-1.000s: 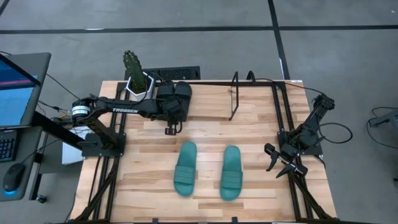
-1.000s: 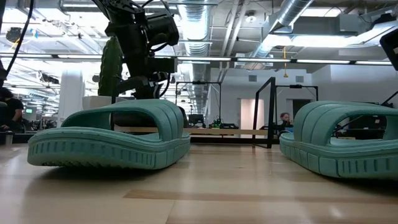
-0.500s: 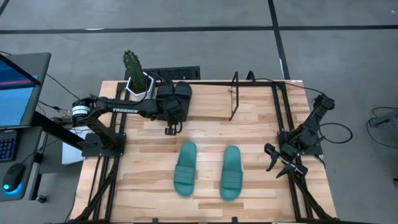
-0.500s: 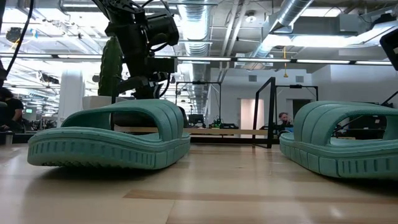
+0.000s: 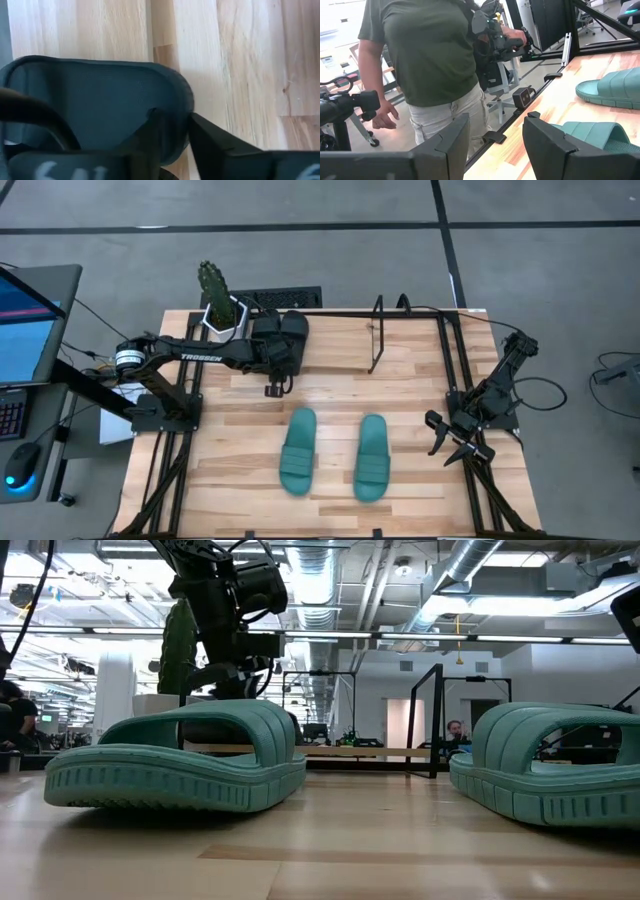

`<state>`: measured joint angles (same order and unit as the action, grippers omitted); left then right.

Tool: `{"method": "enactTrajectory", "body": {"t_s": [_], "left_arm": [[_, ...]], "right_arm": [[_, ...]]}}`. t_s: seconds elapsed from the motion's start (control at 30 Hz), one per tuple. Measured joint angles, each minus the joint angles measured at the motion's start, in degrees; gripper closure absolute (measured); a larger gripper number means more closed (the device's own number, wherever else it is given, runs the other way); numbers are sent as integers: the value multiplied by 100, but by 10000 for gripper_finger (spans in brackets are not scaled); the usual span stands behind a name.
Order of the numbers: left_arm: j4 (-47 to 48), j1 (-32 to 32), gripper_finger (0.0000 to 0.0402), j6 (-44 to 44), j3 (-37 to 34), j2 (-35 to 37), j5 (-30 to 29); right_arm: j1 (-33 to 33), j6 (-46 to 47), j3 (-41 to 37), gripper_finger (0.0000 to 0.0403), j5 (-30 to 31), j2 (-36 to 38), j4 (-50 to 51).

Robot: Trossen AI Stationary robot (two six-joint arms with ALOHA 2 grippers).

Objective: Pick and place slides into the shelf
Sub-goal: Put the black slide on the shelf, then put the left green slide on the shelf

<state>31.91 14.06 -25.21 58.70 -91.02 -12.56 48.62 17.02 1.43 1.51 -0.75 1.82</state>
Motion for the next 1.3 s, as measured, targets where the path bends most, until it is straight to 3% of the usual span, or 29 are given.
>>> {"method": "enactTrajectory", "body": {"t_s": [0.2, 0.4, 0.77, 0.97, 1.3], "left_arm": [[3, 0, 241, 94, 0, 0, -145], [2, 1, 203, 240, 0, 0, -140], [564, -42, 198, 340, 26, 133, -517], [1338, -184, 198, 388, 624, 521, -765], [1613, -668, 198, 1967, 1276, 1856, -4]], "right_arm": [[0, 0, 0, 234, -1, 0, 0], [0, -1, 0, 234, 0, 0, -1], [0, 0, 0, 234, 1, 0, 0], [0, -2, 0, 234, 0, 1, 1], [0, 0, 0, 234, -1, 2, 1]]}}
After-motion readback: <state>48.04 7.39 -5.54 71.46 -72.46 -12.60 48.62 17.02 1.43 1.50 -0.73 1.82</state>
